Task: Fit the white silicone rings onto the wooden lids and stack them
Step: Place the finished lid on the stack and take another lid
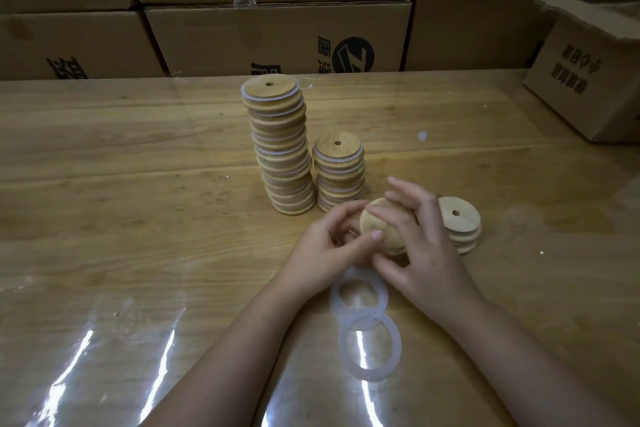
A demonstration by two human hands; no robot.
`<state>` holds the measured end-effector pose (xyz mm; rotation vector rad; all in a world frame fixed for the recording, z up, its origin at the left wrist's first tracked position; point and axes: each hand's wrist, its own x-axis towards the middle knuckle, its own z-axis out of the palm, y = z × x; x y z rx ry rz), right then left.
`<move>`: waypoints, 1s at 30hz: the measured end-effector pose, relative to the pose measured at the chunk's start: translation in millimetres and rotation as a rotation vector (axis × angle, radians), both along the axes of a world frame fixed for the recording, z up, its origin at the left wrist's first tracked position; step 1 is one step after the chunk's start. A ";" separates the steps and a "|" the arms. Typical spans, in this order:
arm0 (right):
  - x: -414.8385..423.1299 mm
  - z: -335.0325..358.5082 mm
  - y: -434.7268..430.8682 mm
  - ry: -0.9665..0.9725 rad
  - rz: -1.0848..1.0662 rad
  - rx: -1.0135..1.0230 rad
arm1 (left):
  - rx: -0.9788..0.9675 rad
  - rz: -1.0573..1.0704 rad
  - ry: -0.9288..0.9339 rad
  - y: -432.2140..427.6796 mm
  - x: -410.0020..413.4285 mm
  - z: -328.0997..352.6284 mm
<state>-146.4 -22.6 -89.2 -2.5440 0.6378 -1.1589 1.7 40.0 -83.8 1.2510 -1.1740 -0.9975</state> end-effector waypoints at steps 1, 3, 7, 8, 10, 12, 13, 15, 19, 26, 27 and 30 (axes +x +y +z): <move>0.9 -1.1 1.0 0.024 0.025 -0.023 | -0.003 -0.007 0.038 -0.7 1.2 -0.5; 2.1 -0.6 2.4 0.031 0.038 -0.035 | -0.014 0.014 0.070 -1.4 2.8 -1.1; -0.8 8.2 3.7 -0.056 -0.039 -0.039 | -0.036 0.227 0.130 -4.1 7.8 -2.7; -2.7 10.0 4.2 -0.025 -0.008 -0.001 | -0.040 0.285 0.145 -5.0 9.4 -3.2; -5.0 13.1 8.0 0.158 0.148 0.208 | -0.054 0.356 0.166 -6.6 11.4 -4.3; -5.3 11.6 12.8 0.367 0.275 0.377 | -0.062 0.374 0.168 -7.0 11.5 -5.3; -5.3 10.8 13.0 0.440 0.300 0.396 | -0.064 0.376 0.162 -6.7 11.1 -5.5; -4.9 13.0 11.9 0.508 0.333 0.394 | -0.069 0.377 0.149 -5.5 10.4 -5.7; -4.8 15.6 11.7 0.516 0.381 0.479 | -0.095 0.374 0.102 -3.8 10.2 -4.7; -8.1 13.4 3.0 0.105 0.338 0.796 | -0.122 0.267 -0.122 -2.5 6.2 -6.6; -7.5 11.8 3.3 0.093 0.330 0.799 | -0.117 0.255 -0.151 -2.2 5.9 -7.2; -5.3 8.8 4.7 0.001 0.315 0.833 | -0.121 0.267 -0.221 -3.2 6.3 -9.4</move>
